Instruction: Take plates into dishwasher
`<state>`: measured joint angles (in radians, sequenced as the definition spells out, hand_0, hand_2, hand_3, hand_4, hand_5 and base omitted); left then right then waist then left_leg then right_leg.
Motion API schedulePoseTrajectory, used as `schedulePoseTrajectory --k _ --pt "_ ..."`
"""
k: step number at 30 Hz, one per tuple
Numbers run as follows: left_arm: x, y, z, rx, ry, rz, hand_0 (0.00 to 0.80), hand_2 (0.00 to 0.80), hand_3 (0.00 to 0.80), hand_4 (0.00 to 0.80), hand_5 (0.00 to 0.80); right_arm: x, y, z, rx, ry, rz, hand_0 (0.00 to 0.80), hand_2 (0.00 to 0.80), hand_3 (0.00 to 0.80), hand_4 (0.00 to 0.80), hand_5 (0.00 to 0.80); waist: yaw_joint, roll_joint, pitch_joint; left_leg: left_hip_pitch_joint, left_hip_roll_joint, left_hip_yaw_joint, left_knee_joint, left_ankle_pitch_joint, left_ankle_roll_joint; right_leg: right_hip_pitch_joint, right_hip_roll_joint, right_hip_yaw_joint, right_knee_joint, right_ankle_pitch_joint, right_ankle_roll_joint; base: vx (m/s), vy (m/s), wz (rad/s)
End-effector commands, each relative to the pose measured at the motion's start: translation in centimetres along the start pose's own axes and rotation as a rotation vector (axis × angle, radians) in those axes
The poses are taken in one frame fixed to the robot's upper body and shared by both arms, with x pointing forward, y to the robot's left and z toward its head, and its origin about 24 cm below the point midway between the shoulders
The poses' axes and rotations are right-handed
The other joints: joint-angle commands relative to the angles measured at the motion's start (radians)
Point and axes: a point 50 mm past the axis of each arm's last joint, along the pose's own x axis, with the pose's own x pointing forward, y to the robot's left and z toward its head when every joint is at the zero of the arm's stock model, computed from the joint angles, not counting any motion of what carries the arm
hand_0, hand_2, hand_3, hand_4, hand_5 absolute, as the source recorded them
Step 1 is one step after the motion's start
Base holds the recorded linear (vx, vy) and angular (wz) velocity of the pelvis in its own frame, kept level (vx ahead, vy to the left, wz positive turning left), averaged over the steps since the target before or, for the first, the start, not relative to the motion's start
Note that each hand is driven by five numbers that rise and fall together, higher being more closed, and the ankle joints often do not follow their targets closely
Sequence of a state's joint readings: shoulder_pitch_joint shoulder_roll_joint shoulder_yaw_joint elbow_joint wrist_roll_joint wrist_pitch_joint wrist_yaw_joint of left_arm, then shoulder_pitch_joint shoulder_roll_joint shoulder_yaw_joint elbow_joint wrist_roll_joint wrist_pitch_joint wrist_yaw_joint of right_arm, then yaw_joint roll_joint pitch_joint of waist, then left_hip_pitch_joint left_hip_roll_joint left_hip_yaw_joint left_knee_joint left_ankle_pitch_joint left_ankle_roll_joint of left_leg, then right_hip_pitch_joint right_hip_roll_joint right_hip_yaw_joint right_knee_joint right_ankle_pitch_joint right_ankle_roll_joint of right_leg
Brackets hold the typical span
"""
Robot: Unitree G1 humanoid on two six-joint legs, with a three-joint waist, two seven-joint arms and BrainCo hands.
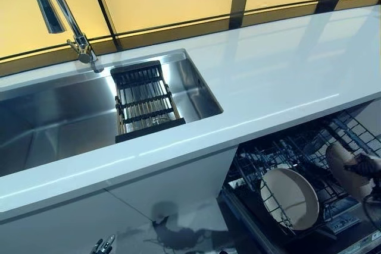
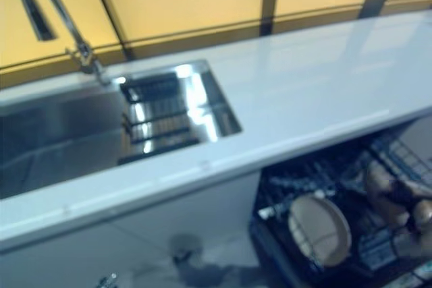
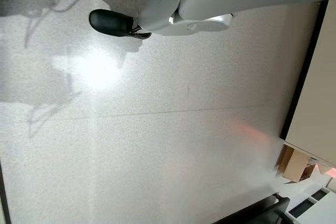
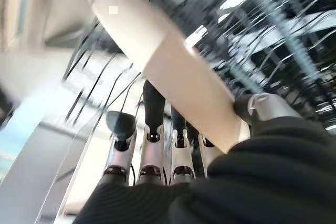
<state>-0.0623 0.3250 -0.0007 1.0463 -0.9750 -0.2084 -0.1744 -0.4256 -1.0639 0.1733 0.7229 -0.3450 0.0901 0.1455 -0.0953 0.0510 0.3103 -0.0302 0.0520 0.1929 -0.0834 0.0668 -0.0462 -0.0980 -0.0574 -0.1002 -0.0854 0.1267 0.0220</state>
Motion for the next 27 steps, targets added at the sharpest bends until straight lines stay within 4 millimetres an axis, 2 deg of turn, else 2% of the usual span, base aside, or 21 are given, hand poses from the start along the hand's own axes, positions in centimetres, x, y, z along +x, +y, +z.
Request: schedulePoseTrajectory --k 1,5,9,14,20,23,26,27 --pt "0.3 -0.1 0.7 0.016 -0.023 -0.002 0.000 0.000 0.000 0.000 0.000 0.2 -0.1 -0.1 0.030 0.030 -0.003 0.800 0.800 0.800 0.800 0.800 0.002 -0.027 -0.024 0.009 0.021 -0.018 -0.004 -0.028 -0.021 -0.018 -0.063 0.032 -0.002 0.001 0.091 -0.003 0.032 0.00" --pt "0.5 -0.6 0.5 0.011 -0.016 -0.013 0.000 0.000 0.000 0.000 0.000 0.5 0.7 0.1 0.119 0.031 0.001 0.800 0.800 0.800 0.800 0.800 0.007 -0.013 -0.020 0.009 0.018 -0.023 -0.004 -0.028 -0.021 -0.016 -0.068 0.028 -0.002 -0.002 0.089 0.000 0.000 0.00" --pt "0.4 -0.6 0.2 0.004 -0.009 -0.018 0.000 0.000 0.000 0.000 0.000 0.7 1.4 0.8 0.391 -0.017 0.049 0.800 0.800 0.800 0.800 0.800 0.010 0.005 -0.018 0.009 0.014 -0.028 -0.004 -0.027 -0.021 -0.015 -0.072 0.025 -0.002 -0.004 0.085 0.000 0.000 0.00" --pt "0.3 -0.2 0.1 -0.009 -0.006 -0.008 0.000 0.000 0.000 0.000 0.000 0.4 1.4 1.8 0.664 -0.121 0.096 0.800 0.800 0.800 0.800 0.800 -0.006 0.010 -0.017 0.016 0.013 -0.021 -0.004 -0.030 -0.025 -0.011 -0.072 0.028 -0.002 -0.007 0.080 0.006 0.021 0.00" --pt "0.0 0.2 -0.2 -0.008 -0.004 0.000 0.000 0.000 0.000 0.000 0.000 -0.1 0.5 0.4 0.682 -0.128 0.058 0.800 0.800 0.800 0.800 0.800 -0.017 -0.007 -0.023 0.025 0.019 -0.012 -0.004 -0.035 -0.027 -0.008 -0.068 0.033 -0.002 -0.006 0.081 0.000 0.000 0.00" --pt "0.0 0.3 -0.1 -0.006 -0.006 0.012 0.000 0.000 0.000 0.000 0.000 -0.3 -0.7 -0.9 0.568 -0.076 0.033 0.800 0.800 0.800 0.800 0.800 -0.020 -0.025 -0.030 0.031 0.022 -0.007 -0.004 -0.039 -0.026 -0.004 -0.064 0.037 -0.002 -0.005 0.083 0.009 -0.010 0.00" --pt "0.0 0.4 0.0 -0.003 -0.007 0.015 0.000 0.000 0.000 0.000 0.000 -0.4 -0.9 -1.4 0.535 -0.058 0.029 0.800 0.800 0.800 0.800 0.800 -0.020 -0.028 -0.031 0.032 0.023 -0.007 -0.004 -0.039 -0.025 -0.004 -0.063 0.037 -0.002 -0.005 0.084 0.000 0.000 0.00" --pt "0.1 0.4 0.1 -0.002 -0.012 0.020 0.000 0.000 0.000 0.000 0.000 -0.4 -1.4 -1.9 0.446 -0.025 0.012 0.800 0.800 0.800 0.800 0.800 -0.019 -0.034 -0.031 0.032 0.023 -0.005 -0.004 -0.039 -0.024 -0.004 -0.061 0.038 -0.002 -0.004 0.085 0.000 0.000 0.00"
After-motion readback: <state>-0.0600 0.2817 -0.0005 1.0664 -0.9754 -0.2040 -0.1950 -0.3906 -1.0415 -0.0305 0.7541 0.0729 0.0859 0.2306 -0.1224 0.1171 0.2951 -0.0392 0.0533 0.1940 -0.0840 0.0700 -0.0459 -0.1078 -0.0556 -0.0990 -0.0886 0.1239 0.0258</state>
